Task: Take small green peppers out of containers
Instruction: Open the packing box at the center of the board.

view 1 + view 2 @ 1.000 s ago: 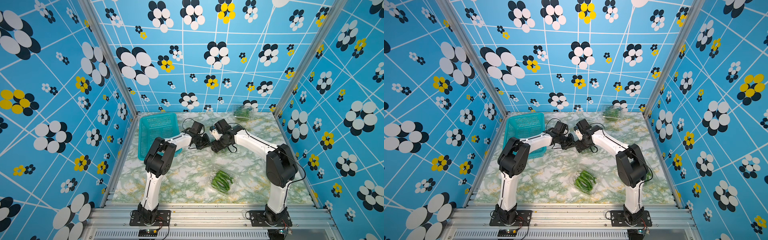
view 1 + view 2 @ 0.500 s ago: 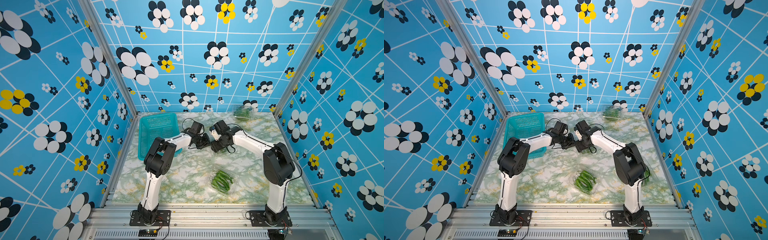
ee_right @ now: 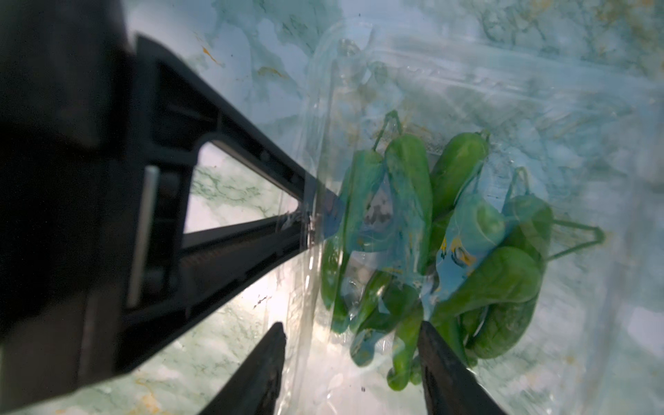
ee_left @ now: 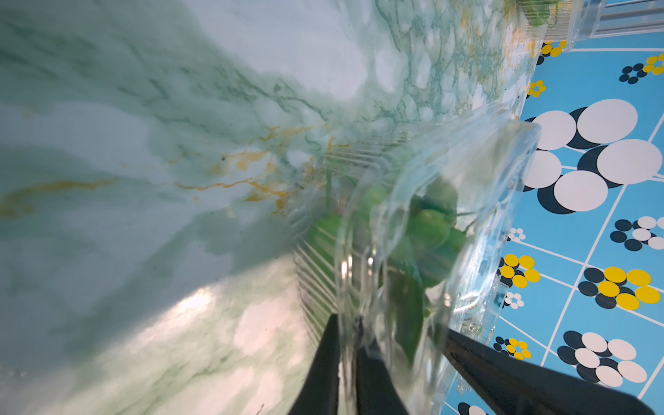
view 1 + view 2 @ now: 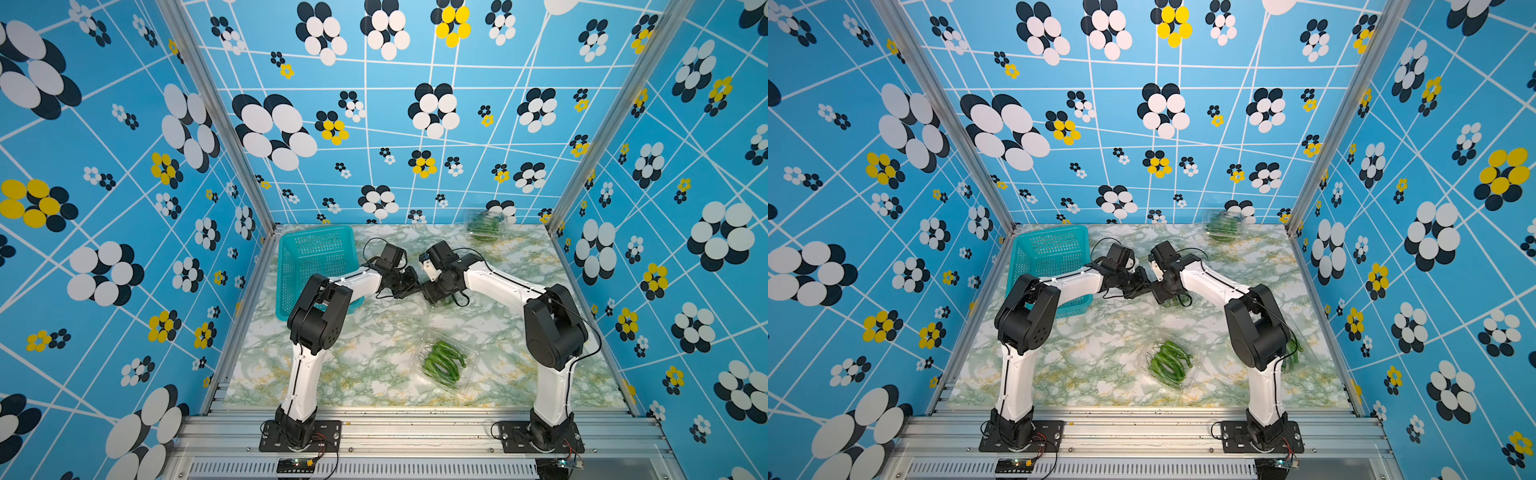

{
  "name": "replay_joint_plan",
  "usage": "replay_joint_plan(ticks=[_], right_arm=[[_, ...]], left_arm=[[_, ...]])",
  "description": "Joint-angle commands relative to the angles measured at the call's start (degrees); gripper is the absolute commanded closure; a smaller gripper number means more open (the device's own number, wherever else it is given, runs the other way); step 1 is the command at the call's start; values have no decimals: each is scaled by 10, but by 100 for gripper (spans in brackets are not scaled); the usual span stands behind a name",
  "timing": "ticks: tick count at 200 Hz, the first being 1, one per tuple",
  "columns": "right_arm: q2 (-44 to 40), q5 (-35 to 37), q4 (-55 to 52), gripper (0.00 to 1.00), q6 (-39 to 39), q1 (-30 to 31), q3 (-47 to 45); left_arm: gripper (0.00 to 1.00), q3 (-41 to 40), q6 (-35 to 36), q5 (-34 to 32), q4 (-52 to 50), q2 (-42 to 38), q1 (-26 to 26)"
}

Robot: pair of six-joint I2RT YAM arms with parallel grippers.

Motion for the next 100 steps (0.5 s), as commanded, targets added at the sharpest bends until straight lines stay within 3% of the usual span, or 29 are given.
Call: replay_joint_plan(ticks=[1, 56, 100], right_arm=[[26, -1, -24, 48, 12, 3, -18], [25, -7, -27, 54, 13, 7, -22], [27, -13, -33, 74, 13, 10, -24]], left_arm=[[88, -10, -6, 11, 19, -14, 5], [87, -14, -14, 16, 35, -14, 6], [87, -19, -18, 17, 42, -18, 6]])
